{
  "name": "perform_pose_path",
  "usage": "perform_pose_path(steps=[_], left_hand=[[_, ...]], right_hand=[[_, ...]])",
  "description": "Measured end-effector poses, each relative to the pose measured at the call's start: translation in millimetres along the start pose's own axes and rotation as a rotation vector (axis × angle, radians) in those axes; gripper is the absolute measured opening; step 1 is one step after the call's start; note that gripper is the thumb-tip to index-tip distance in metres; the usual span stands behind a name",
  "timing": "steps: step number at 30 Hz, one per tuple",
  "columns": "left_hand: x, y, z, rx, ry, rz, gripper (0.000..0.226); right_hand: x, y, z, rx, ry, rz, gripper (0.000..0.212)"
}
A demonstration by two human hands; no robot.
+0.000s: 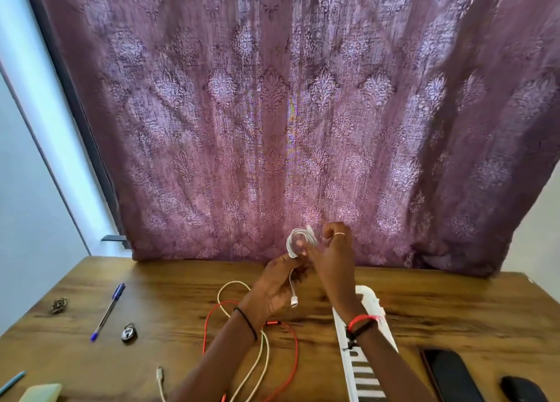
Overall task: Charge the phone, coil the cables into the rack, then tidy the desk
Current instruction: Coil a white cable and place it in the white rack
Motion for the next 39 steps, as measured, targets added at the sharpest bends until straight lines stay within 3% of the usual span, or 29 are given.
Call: perform_pose_path(steps=[8, 13, 20, 23, 26, 28, 33, 39], left_hand=[[1, 6, 4, 0.188, 0.018, -0.09, 0.015], [6, 9, 7, 0.216, -0.025, -0.151, 0.019], [1, 24, 10, 0.376, 0.029, -0.424, 0.017], [4, 35, 16, 0.509, -0.008, -0.548, 0.044], [10, 48, 16, 0.398, -0.103, -0.622, 0.07], [15, 59, 12, 0.301, -0.095, -0.634, 0.065], [28, 86, 6, 0.279, -0.146, -0.969, 0.038], [30, 95, 2, 0.188, -0.179, -1.011, 0.034]], right_hand=[[7, -17, 8, -0.098, -0.003, 0.128, 0.015], [9, -26, 7, -0.142, -0.01, 0.2, 0.014], [5, -19, -4, -0.08, -0.174, 0.192, 0.021], [0, -20, -7, -0.102, -0.174, 0.192, 0.019], [-6, -23, -3, -0.187, -0.174, 0.192, 0.012], [-8, -24, 0, -0.238, -0.167, 0.222, 0.009], [-5, -29, 7, -0.339, -0.196, 0.325, 0.016], [19, -16, 5, -0.441, -0.294, 0.451, 0.032]])
Point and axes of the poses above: each hand's wrist, its own z-axis away from the middle knuckle, its own x-axis out of the palm, y = z × x, the point moved 4 cm from there along -z, towards the middle knuckle, and after that the axes turned 11 degrees about z, right-handed, at the moved point
